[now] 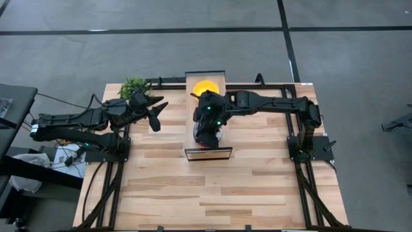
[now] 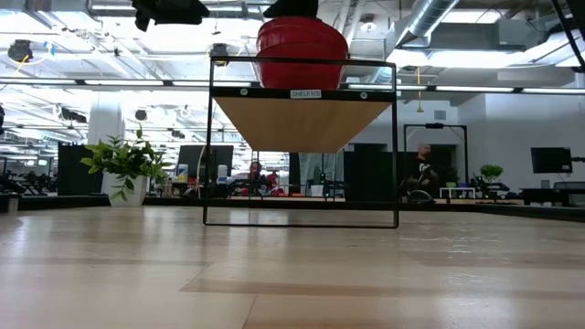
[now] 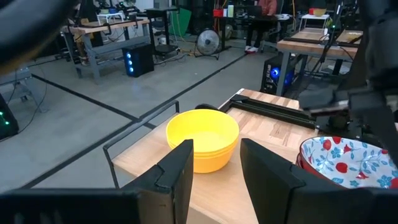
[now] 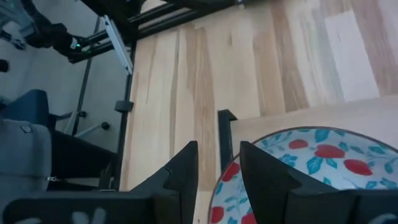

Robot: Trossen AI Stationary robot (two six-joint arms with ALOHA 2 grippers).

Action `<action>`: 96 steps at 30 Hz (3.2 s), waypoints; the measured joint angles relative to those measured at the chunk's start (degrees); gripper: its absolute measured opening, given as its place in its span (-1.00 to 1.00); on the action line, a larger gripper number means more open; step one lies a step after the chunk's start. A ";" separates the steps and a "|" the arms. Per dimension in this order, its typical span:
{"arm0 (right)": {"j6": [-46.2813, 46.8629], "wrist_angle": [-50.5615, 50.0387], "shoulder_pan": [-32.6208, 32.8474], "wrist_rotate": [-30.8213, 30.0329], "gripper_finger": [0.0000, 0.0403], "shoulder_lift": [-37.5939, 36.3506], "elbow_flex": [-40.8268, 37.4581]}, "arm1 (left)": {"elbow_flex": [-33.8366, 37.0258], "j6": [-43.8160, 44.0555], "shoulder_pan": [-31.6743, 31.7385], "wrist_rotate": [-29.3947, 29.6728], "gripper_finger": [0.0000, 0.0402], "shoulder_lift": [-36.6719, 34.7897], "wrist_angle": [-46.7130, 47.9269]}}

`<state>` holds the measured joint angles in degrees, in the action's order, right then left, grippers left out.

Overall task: Pick & Place Mini bowls
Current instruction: Stack the red patterned bowl on top of the red patterned bowls on the shelf

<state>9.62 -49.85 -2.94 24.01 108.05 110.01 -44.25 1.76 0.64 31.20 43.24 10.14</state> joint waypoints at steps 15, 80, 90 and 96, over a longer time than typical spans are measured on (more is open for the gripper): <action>1.01 1.71 0.09 -1.43 -0.47 0.07 -2.37 | 0.02 0.00 -0.01 0.00 -0.34 0.00 -0.67; -3.25 -22.07 5.93 -24.51 -0.47 -4.57 2.13 | 0.07 -0.85 -0.01 -0.04 -0.34 -0.02 -1.61; -0.59 -22.51 5.95 -24.08 -0.47 -4.12 -2.16 | 0.07 -0.85 -0.01 -0.04 -0.34 -0.01 -1.67; -1.09 -22.53 5.95 -24.03 -0.47 -4.25 1.94 | 0.07 -0.85 -0.01 -0.04 -0.34 0.00 -2.34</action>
<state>8.53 -72.38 3.01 -0.01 103.80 111.95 -44.18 0.91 0.62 31.16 43.24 7.80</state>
